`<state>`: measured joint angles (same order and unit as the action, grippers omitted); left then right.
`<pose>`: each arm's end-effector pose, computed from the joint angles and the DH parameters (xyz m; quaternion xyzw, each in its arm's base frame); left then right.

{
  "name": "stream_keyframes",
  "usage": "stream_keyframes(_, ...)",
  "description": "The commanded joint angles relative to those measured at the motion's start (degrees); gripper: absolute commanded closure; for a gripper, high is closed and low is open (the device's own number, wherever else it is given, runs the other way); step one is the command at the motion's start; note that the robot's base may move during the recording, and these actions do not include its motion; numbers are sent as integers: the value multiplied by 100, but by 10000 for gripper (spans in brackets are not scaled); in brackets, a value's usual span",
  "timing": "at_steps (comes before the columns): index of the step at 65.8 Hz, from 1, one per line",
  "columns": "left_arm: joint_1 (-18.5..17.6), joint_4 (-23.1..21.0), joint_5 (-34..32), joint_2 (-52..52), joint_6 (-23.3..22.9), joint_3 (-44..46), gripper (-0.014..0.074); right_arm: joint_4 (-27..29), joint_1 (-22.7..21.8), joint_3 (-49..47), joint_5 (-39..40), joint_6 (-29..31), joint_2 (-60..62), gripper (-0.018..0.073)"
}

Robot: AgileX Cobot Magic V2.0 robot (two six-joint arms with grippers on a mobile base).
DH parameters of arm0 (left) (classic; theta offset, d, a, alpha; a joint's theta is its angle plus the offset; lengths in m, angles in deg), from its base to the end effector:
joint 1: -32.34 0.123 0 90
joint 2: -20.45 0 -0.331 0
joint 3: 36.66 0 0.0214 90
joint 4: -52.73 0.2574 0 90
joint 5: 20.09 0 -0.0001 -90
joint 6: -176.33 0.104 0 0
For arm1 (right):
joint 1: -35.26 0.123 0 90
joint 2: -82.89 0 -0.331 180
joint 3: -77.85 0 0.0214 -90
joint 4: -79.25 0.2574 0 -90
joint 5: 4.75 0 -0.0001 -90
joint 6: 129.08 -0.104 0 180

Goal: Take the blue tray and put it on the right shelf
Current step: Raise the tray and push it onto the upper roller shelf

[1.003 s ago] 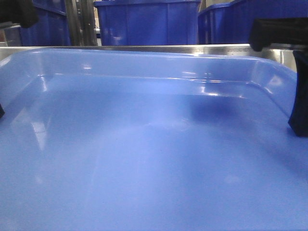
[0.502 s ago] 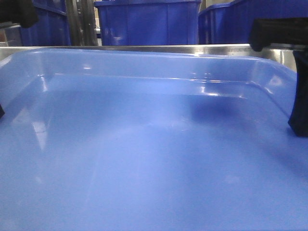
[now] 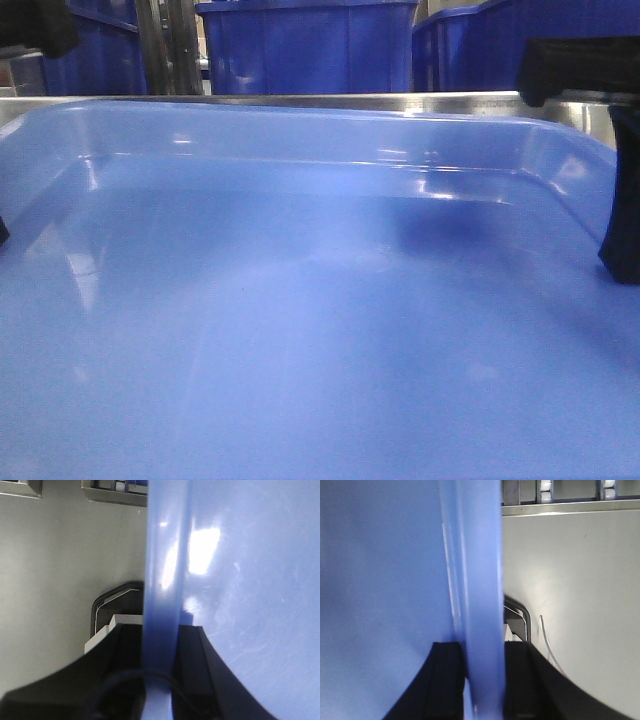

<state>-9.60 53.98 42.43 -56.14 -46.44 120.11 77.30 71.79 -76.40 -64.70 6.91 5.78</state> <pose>0.1590 -0.1402 0.3231 -0.0037 0.9881 -0.0958 0.1204 0.1726 0.1240 0.3099 0.0583 0.9869 0.0845 0.1243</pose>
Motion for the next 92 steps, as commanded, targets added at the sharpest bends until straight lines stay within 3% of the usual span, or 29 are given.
stream_keyframes(1, -60, -168, -243, 143, -109, 156, 596, 57, 18, -165, 212, -48, 157, 358)
stream_keyframes(31, -60, 56, -505, 143, -109, 167, 596, 45, -11, -312, 327, -48, 152, 358)
stream_keyframes(43, -60, 18, -421, 143, -30, 568, 596, -80, -4, -1165, -272, 136, 152, 358)
stream_keyframes(56, -21, 115, -448, 132, 193, 1261, 596, -474, -10, -2207, -297, 272, 95, 358)
stream_keyframes(74, 619, 237, -953, -519, 980, 2585, 596, -957, -39, -3545, -261, 529, -694, 358)
stream_keyframes(83, 980, 237, -1323, -1108, 1381, 3348, 596, -957, -368, -4457, -221, 683, -1385, 358)
stream_keyframes(92, 1299, 237, -1787, -1655, 1493, 3949, 596, -928, -721, -5258, -238, 823, -2056, 358)
